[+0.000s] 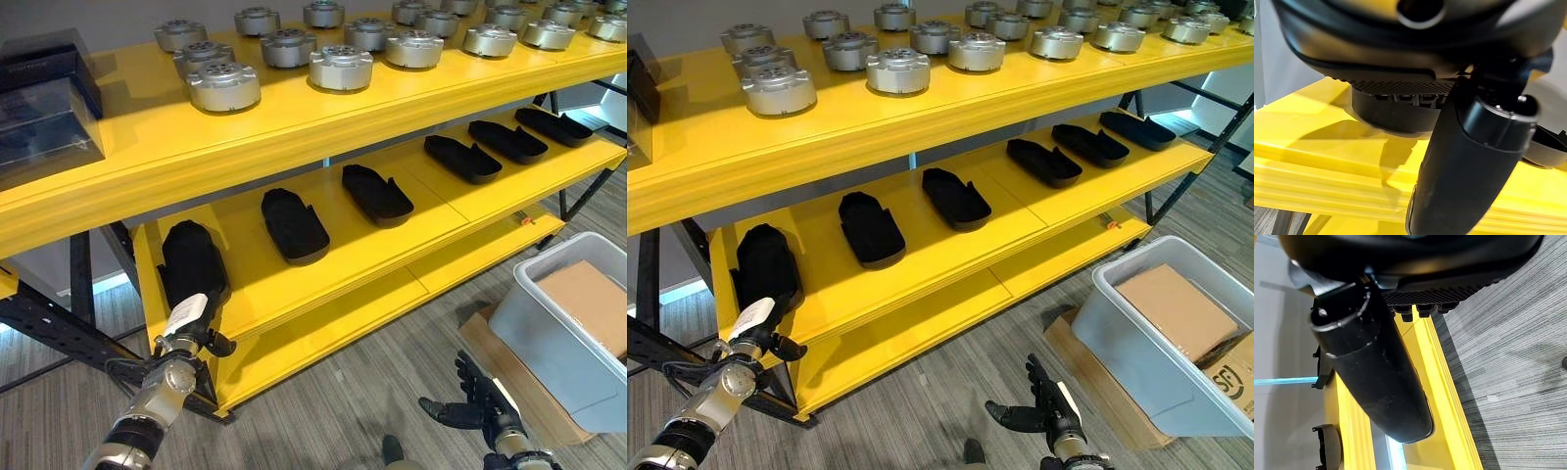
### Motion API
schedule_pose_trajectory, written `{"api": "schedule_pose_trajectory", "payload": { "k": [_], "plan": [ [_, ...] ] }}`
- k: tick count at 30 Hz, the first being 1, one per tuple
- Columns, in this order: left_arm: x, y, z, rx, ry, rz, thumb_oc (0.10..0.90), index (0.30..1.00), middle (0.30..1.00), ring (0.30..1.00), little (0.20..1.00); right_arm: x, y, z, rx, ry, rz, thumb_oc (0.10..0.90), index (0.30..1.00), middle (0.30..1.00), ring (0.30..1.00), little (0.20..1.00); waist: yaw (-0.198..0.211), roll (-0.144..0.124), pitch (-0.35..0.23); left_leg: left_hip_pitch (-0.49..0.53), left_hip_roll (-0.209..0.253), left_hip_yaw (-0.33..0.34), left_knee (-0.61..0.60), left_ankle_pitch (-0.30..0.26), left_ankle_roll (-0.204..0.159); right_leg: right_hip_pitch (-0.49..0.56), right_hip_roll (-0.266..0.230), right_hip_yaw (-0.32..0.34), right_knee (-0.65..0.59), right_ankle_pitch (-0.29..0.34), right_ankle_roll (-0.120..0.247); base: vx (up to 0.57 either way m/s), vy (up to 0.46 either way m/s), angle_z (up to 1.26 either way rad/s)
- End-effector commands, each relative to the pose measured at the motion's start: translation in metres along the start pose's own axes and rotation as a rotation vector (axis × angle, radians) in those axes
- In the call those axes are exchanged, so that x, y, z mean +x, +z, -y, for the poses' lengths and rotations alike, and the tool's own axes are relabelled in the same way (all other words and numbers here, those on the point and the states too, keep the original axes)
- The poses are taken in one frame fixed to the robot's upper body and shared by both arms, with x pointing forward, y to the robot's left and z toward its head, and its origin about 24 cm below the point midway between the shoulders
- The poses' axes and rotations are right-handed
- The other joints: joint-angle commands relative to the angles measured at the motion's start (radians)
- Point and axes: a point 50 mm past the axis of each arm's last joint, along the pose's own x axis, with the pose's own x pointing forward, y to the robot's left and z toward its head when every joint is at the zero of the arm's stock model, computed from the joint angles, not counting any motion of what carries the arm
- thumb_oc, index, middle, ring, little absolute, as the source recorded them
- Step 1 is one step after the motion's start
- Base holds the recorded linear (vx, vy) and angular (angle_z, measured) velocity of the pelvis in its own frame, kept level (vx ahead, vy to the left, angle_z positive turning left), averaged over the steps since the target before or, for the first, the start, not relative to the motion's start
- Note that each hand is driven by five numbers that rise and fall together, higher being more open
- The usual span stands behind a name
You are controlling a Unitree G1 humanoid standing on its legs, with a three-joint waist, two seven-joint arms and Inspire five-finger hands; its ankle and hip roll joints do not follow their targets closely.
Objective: Move parts from the plastic box to the shelf.
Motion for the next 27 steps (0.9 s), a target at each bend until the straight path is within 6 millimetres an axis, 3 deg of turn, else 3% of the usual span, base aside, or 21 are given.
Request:
{"api": "schedule_pose_trajectory", "payload": {
  "k": [1, 27],
  "plan": [
    [0.023, 0.008, -0.053, 0.020, 0.151, -0.003, 0.900, 1.000, 1.000, 1.000, 1.000, 0.012, 0.048, 0.011, -0.003, -0.022, 0.231, 0.900, 1.000, 1.000, 1.000, 1.000, -0.002, 0.005, 0.026, 0.057, 0.044, 0.028, 0.012, -0.059, 0.009, 0.074, -0.033, -0.013, 0.048, -0.115, 0.023, 0.00, 0.000, 0.00],
    [0.028, 0.002, -0.065, -0.013, 0.157, -0.050, 0.900, 1.000, 1.000, 1.000, 1.000, 0.011, 0.043, 0.013, -0.002, -0.022, 0.205, 0.900, 1.000, 1.000, 1.000, 1.000, -0.012, 0.007, 0.018, 0.066, 0.041, 0.036, 0.004, -0.060, 0.008, 0.077, -0.033, -0.007, 0.040, -0.109, 0.024, 0.00, 0.000, 0.00]
  ]
}}
